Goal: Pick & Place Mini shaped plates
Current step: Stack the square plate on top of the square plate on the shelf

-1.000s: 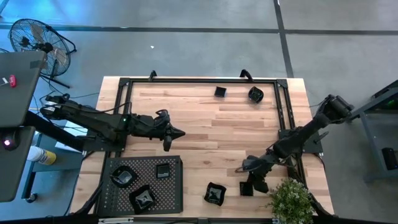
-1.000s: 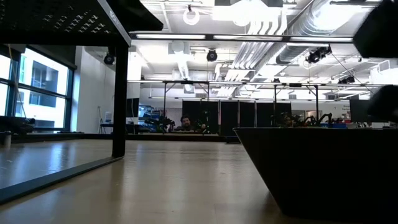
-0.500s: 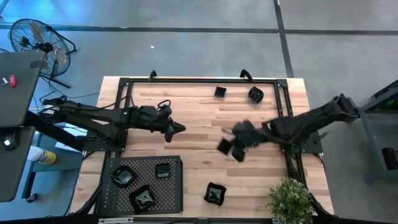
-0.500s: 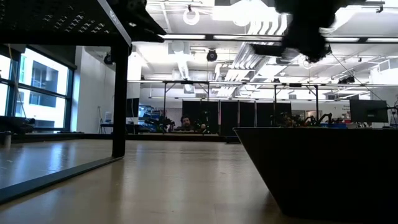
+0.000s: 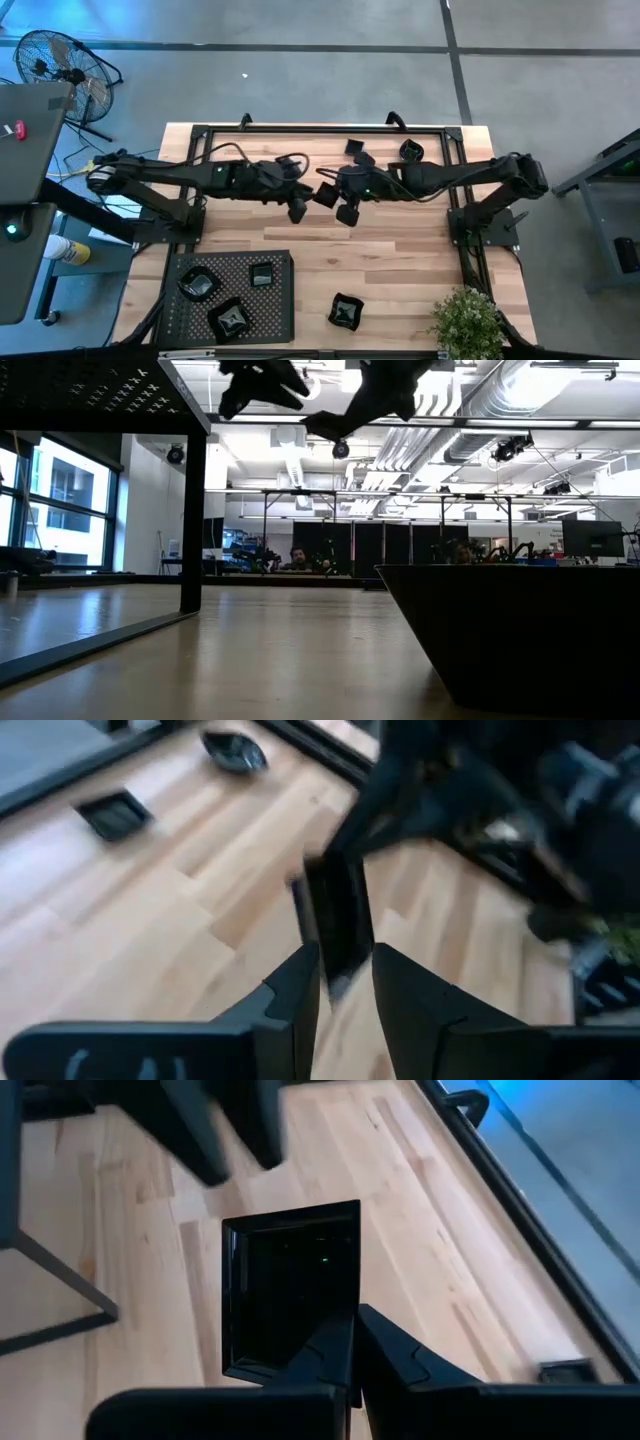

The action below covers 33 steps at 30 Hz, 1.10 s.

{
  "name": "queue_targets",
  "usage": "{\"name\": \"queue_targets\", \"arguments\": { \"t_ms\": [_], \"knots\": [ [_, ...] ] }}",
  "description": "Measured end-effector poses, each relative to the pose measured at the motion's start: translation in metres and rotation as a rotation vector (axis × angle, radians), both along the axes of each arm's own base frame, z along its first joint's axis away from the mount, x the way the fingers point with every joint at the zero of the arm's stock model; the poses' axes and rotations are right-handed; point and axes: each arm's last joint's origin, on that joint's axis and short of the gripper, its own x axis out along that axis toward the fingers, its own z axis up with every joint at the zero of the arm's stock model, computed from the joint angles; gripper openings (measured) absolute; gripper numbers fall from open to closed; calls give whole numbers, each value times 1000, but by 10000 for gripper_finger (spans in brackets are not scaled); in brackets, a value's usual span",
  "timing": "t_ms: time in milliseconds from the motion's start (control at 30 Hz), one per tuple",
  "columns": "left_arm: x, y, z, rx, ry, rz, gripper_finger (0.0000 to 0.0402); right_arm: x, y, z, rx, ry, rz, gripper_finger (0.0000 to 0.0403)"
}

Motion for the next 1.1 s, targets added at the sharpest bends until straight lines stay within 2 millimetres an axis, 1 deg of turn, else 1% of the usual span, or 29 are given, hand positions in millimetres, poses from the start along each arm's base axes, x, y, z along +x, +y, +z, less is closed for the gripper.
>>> {"name": "queue_targets", "arguments": {
  "t_ms": [133, 267, 433, 533, 667, 833, 933, 1000, 1100],
  "knots": [
    [12, 2, 6, 36, 56, 57, 95, 3, -1, 2, -32, 2, 13, 3],
    [19, 2, 11, 35, 77, 72, 95, 1, -1, 5, -36, -11, 15, 4],
    [23, 2, 7, 16, 104, 119, 91, 2, 0, 6, -48, -24, 28, 2],
    [22, 2, 8, 6, 100, 128, 67, 3, 0, 8, -44, -41, 33, 3],
    [21, 2, 6, -3, 118, 122, 13, 4, 1, 9, -32, -59, 46, 5],
    [21, 2, 6, -23, 115, 136, 7, 4, 1, 9, -10, -71, 29, 9],
    [19, 7, 7, -20, 119, 140, 3, 4, 1, 11, -12, -81, 24, 31],
    [16, 12, 9, -21, 128, 130, 3, 3, 0, 12, -19, -86, 7, 55],
    [6, 24, 11, -23, 168, 120, 2, -5, -1, 19, -22, -94, -24, 95]
  ]
}}
